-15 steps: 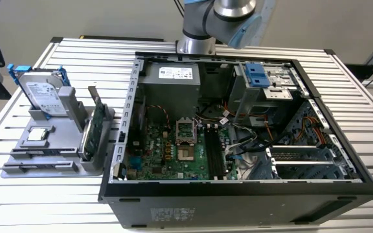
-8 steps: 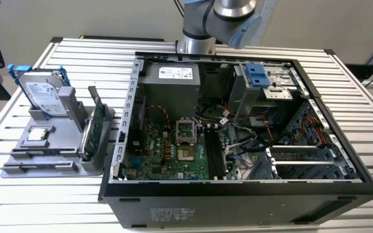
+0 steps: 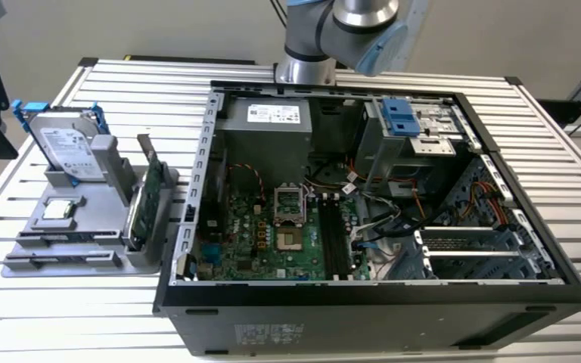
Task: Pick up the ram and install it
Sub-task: 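Pick up the ram and move it above insertion slot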
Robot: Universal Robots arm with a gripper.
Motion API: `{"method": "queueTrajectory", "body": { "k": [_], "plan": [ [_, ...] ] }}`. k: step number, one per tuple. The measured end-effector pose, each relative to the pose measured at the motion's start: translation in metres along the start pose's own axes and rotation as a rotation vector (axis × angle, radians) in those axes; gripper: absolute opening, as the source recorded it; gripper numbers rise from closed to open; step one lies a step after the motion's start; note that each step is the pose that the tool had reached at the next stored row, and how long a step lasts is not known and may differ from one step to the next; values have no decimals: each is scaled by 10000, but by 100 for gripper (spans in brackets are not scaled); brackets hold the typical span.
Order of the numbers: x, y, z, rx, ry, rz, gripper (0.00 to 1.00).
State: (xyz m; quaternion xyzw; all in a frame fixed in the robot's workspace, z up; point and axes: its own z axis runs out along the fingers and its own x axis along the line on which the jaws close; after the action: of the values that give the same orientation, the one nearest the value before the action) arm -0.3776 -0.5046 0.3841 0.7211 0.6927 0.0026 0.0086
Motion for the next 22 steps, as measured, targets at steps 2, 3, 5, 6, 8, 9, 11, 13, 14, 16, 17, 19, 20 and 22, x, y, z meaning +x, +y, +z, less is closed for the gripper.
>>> {"method": "queueTrajectory", "body": {
  "k": [2,3,5,6,8,9,11,13,14,16,17,19,20,22],
  "plan": [
    [0,0,11,0,2,-75,100],
    [0,-1,16,0,4,-114,100],
    [0,-1,27,-1,6,-188,100],
    [0,-1,32,-2,7,-220,100],
    [0,-1,42,-2,7,-277,100],
    [0,-1,47,-2,8,-299,100],
    [1,-1,55,-1,9,-331,100],
    [0,-1,57,-1,8,-334,100],
    [0,-1,58,0,8,-335,100],
    [0,-1,59,-2,9,-334,100],
    [1,-1,59,-2,9,-334,100],
    [1,-1,61,-2,9,-334,100],
    [1,-1,64,-3,10,-335,100],
    [1,-1,70,-3,10,-335,100]
  ]
}}
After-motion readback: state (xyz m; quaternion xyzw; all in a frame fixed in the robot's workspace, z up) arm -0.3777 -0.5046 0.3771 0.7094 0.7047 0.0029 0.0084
